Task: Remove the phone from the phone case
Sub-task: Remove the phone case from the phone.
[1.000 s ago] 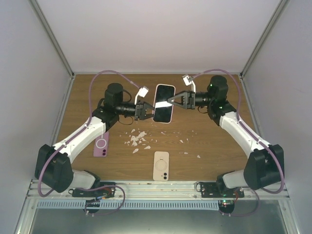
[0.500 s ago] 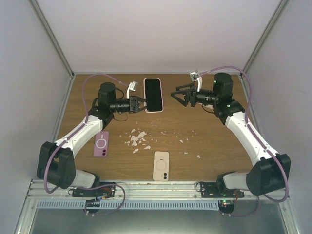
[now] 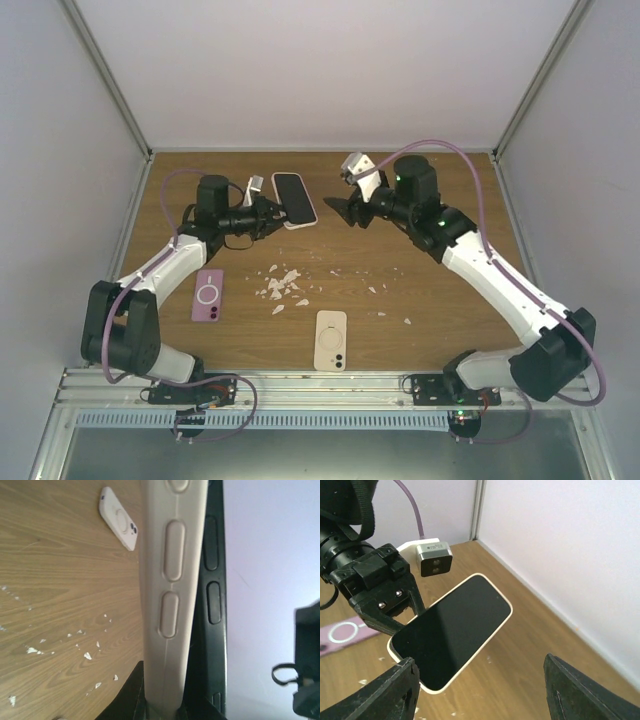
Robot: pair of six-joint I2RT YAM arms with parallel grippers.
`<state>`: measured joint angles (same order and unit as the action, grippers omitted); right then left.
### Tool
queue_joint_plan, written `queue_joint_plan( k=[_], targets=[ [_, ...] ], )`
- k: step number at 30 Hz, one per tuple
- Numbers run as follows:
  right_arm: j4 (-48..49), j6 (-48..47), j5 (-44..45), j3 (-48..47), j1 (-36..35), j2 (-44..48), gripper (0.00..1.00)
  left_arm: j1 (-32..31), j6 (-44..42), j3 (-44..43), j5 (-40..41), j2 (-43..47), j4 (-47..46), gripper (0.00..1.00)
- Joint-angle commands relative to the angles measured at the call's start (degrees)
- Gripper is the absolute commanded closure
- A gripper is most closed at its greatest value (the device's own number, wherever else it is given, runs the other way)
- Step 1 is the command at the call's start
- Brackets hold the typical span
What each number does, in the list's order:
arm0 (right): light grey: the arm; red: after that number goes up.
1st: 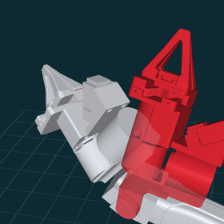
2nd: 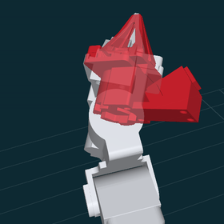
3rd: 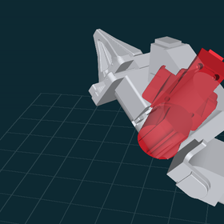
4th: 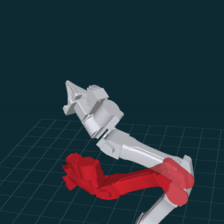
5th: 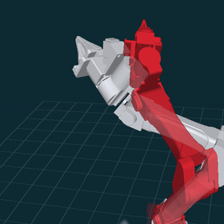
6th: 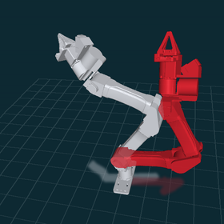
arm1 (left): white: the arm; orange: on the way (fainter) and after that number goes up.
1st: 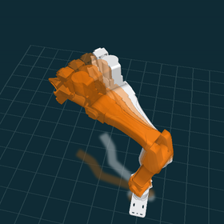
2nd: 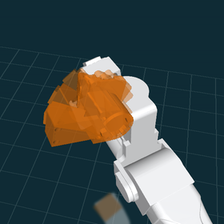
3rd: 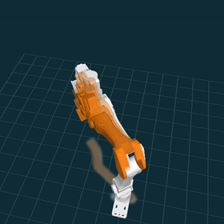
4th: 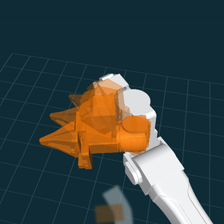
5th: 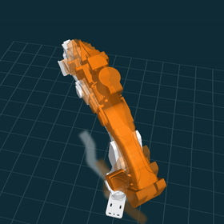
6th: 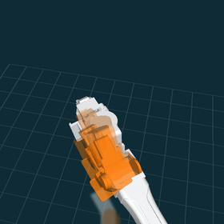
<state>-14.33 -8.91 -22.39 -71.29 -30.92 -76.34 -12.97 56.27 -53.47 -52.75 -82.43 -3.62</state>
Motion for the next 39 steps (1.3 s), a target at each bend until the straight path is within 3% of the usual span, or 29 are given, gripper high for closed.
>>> queue_joint_plan(
  k=[1,11,20,39],
  targets=[
    [0.32,-11.18,12.63,-2.1,-4.95,-1.45,0.32,1.29,3.31,0.54,-1.02,-0.76,-4.97,1.0],
    [4.3,-17.77,25.05,-1.94,-15.1,-6.16,0.36,1.28,5.73,1.74,-1.62,-1.5,-7.09,1.0],
    [5.69,-20.44,27.61,-2.72,-19.0,-10.6,0.38,1.32,6.38,1.88,-2.0,-1.06,-7.6,1.0],
    [6.88,-23.86,29.27,-2.02,-20.59,-13.69,0.39,1.29,6.92,2.12,-2.09,-0.97,-8.24,1.0]
  ],
)
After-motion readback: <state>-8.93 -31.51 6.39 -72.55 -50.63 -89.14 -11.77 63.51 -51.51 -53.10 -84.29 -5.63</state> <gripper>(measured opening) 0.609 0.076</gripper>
